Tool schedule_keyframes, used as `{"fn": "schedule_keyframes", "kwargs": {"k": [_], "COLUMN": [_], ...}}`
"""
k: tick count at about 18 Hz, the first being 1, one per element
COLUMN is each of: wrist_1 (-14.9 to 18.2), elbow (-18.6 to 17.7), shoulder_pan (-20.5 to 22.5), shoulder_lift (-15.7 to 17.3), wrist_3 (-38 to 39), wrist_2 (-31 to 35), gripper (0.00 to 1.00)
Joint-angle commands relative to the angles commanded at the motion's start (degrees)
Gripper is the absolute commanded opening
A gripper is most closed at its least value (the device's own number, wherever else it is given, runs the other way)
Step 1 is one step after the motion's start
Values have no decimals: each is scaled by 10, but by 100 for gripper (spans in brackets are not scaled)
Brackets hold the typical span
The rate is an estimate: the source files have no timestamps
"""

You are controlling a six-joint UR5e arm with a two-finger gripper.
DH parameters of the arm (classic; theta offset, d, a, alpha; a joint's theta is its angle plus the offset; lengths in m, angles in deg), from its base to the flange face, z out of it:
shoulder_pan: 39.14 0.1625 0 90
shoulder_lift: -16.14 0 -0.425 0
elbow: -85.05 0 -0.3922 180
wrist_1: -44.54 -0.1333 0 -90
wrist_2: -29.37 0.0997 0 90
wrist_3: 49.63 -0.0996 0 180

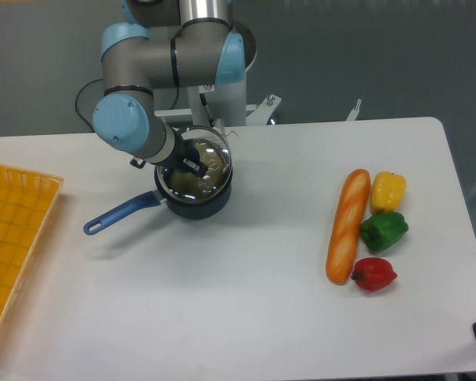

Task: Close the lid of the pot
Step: 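Tilt and settle the glass lid down onto the saucepan rim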

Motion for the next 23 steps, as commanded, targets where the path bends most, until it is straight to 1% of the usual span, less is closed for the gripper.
{"fn": "schedule_keyframes", "kwargs": {"k": [13, 15, 17, 21, 23], "wrist_1": [-1, -1, -1, -1, -1], "elbow": [0, 0, 0, 0, 1], "shoulder_pan": [0, 0, -2, -4, -3], "shoulder_lift": [-10, -11, -11, -10, -10], "wrist_3": [1, 1, 0, -1, -2], "wrist_2": [14, 14, 14, 15, 15], "gripper": [46, 49, 49, 58, 66]}}
